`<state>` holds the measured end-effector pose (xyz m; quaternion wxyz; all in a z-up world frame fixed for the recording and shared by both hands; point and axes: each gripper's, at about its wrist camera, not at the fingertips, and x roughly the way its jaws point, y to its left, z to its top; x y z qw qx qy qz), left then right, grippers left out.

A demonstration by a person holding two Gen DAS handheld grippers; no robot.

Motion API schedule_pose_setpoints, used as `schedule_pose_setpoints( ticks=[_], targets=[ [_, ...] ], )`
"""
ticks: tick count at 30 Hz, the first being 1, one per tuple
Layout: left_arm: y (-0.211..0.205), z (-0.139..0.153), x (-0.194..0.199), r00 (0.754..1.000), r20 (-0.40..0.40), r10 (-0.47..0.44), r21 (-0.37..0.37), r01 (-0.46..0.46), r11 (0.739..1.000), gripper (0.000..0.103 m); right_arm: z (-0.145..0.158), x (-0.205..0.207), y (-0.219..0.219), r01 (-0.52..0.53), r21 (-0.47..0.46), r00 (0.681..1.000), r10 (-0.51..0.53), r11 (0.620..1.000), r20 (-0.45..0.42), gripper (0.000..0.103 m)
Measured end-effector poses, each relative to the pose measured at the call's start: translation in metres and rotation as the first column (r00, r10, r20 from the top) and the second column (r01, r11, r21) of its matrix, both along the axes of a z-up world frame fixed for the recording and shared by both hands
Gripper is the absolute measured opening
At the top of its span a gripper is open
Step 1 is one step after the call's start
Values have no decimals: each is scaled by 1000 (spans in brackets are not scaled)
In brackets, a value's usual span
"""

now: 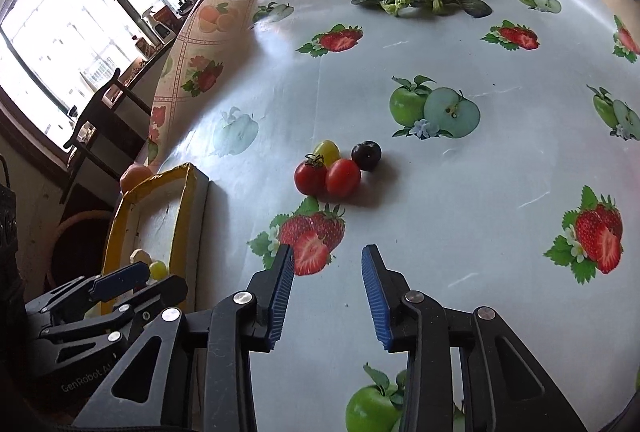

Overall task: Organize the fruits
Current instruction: 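Withdraw both tools from the tray toward the tomatoes, then grasp a red cherry tomato with the left tool while the right tool grasps another tomato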

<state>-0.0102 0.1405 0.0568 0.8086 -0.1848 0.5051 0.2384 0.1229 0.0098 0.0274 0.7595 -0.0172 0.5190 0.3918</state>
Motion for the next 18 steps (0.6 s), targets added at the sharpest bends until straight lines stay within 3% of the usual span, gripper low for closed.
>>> schedule_pose_setpoints(
  ticks=[11,13,18],
  targets=[
    [27,-23,31,1000,-19,22,-51,-22,998,57,-39,50,46,44,11,996,-44,999,-79,32],
    [25,-27,43,1000,-18,6,-53,-7,999,57,-42,55,47,38,16,994,-36,999,-98,25],
    [23,-46,81,999,-16,-29,-100,27,995,57,-32,44,28,21,9,999,-20,1000,-48,23]
  ],
)
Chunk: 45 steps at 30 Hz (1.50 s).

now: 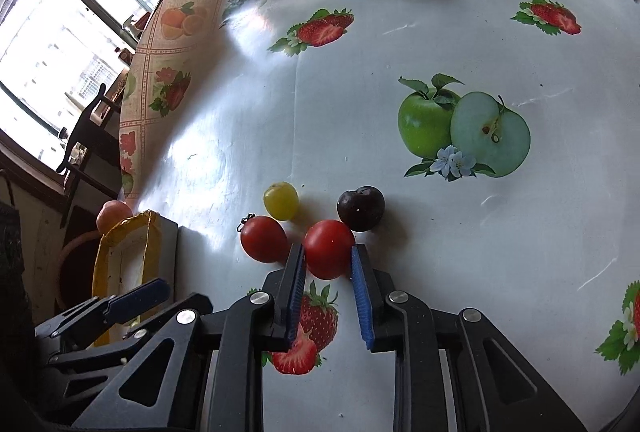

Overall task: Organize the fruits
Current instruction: 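Grasp a red cherry tomato with the left tool while the right tool grasps another tomato, then carry both red cherry tomatoes toward the tray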

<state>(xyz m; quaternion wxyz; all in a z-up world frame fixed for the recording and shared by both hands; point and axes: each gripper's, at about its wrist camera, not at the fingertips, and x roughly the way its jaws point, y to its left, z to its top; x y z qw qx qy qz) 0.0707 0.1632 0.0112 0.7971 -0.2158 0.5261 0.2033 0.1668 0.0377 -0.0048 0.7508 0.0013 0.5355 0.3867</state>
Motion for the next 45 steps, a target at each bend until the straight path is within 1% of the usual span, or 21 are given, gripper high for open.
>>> schedule_pose_setpoints(
  ticks=[2,5,7,8,9,10,14,18,19,20,22,23,24,25,26,30,31,32,34,38,45],
  targets=[
    [1,-9,13,1000,-2,2,-21,-2,1000,57,4,-3,-15,11,7,1000,-11,1000,-7,23],
    [8,-19,25,999,6,33,-47,-33,998,57,7,-9,-35,26,19,1000,-25,999,-18,22],
    [11,-20,29,999,29,40,-40,-39,998,57,11,-13,-45,32,29,999,-32,999,-21,20],
    [11,-20,30,999,29,36,-28,-35,999,53,13,-15,-49,37,32,999,-36,999,-20,20],
    [11,-20,31,999,27,27,-27,-27,999,35,15,-17,-53,42,36,999,-41,998,-21,16],
    [10,-19,31,1000,22,17,-21,-16,1000,28,18,-18,-58,46,42,999,-45,998,-23,11],
    [5,-16,21,1000,29,-9,-25,9,1000,27,29,-22,-66,49,60,999,-48,997,-15,10],
    [0,-10,0,998,59,-3,-60,6,998,27,33,-26,-61,19,45,1000,-20,999,12,9],
    [-3,-7,-5,998,69,-4,-60,8,998,27,31,-26,-60,16,37,1000,-16,999,1,15],
    [-5,-3,-11,997,79,-4,-62,9,998,27,28,-27,-61,18,37,1000,-18,999,-14,17],
    [-7,4,-24,995,100,-1,-74,9,997,27,23,-32,-62,-1,57,999,3,998,-38,28],
    [-9,7,-29,994,109,5,-80,4,997,27,21,-37,-60,-16,55,999,17,998,-31,29],
    [-9,11,-35,993,118,13,-86,-3,996,27,19,-41,-56,-37,46,999,38,998,-21,33],
    [-9,14,-41,992,125,21,-92,-9,996,27,15,-46,-51,-62,33,998,62,998,-17,40],
    [-9,18,-46,991,131,26,-96,-13,995,27,11,-49,-44,-82,18,996,83,996,-18,41],
    [-7,30,-66,989,144,42,-95,-29,995,27,-6,-62,-17,-150,-49,989,150,987,-12,41],
    [-6,32,-72,988,146,48,-99,-34,995,27,-11,-67,-11,-167,-77,986,167,983,-5,40],
    [-5,34,-77,988,148,53,-100,-38,994,27,-10,-73,-8,-173,-103,983,177,980,39,39],
    [-5,37,-87,987,151,58,-98,-44,994,27,-8,-83,-3,-181,-157,975,198,971,102,30],
    [-10,42,-98,986,156,59,-97,-44,994,27,-1,-85,-12,-149,-160,980,168,976,111,30],
    [-24,56,-114,985,167,39,-67,-28,997,27,37,-102,-30,-144,-91,979,155,985,130,30]
  ],
)
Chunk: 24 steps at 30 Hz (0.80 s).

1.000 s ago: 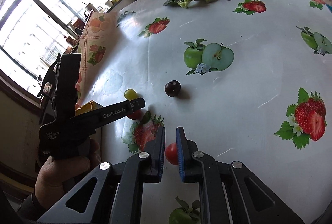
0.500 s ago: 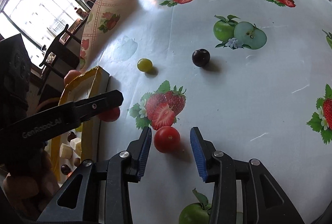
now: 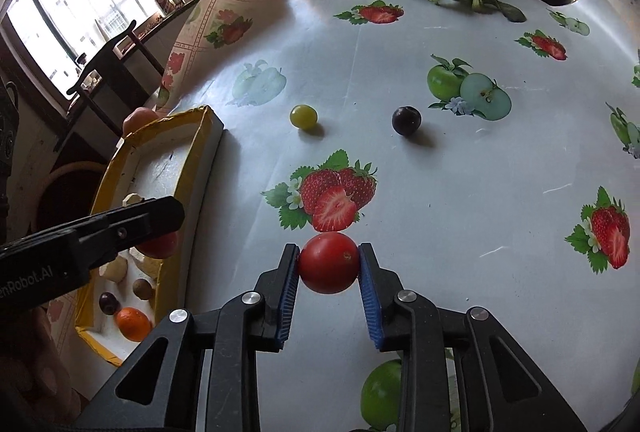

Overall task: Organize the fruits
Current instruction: 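Carry both red cherry tomatoes toward the tray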

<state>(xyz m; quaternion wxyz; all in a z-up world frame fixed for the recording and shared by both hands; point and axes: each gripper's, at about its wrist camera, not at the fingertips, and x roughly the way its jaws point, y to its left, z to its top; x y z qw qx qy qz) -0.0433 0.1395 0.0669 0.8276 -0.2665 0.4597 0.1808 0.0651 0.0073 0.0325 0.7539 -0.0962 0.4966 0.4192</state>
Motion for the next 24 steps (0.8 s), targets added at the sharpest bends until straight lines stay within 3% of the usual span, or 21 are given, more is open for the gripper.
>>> schedule_pose_setpoints(
  ticks=[14,24],
  targets=[
    [12,23,-44,998,-7,56,97,-55,994,27,59,-38,24,-66,105,998,64,992,18,30],
    [41,26,-78,990,-13,141,129,-138,982,27,82,-66,60,-131,147,991,130,980,19,30]
  ],
)
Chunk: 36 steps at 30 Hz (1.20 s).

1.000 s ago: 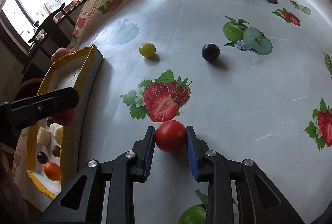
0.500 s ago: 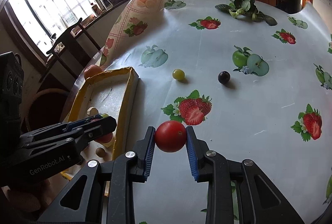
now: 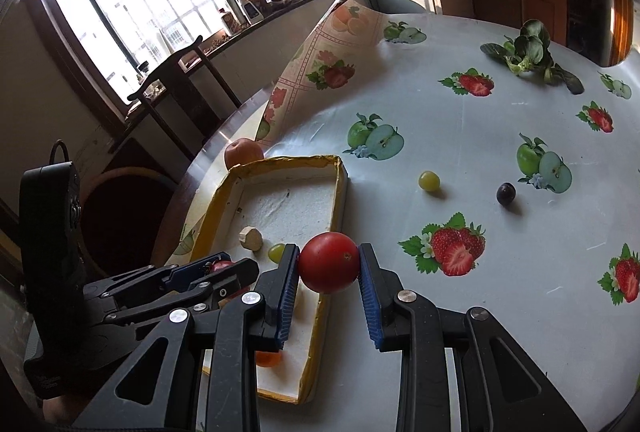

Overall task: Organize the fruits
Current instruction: 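Carry both red cherry tomatoes toward the tray, then lower both cherry tomatoes into the tray and open both tools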

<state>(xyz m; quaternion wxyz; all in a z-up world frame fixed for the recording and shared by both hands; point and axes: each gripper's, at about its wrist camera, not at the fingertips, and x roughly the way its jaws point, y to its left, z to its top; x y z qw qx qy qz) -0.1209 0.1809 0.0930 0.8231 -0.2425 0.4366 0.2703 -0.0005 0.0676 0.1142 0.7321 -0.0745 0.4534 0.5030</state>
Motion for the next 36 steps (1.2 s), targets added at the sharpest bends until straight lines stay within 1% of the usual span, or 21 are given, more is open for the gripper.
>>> schedule_pose_setpoints(
  ticks=[7,15,29,36],
  targets=[
    [17,-1,-15,999,-12,42,19,-42,999,27,5,-12,22,-31,15,1000,31,999,0,30],
    [31,-4,-22,997,-30,71,39,-70,997,27,7,-21,40,-57,21,998,57,998,-3,30],
    [45,-15,-25,994,-58,98,48,-95,994,27,-7,-24,51,-79,13,997,79,997,-20,30],
    [56,-22,-25,992,-70,107,33,-105,994,27,-18,-18,57,-73,6,996,73,997,-41,30]
  ],
)
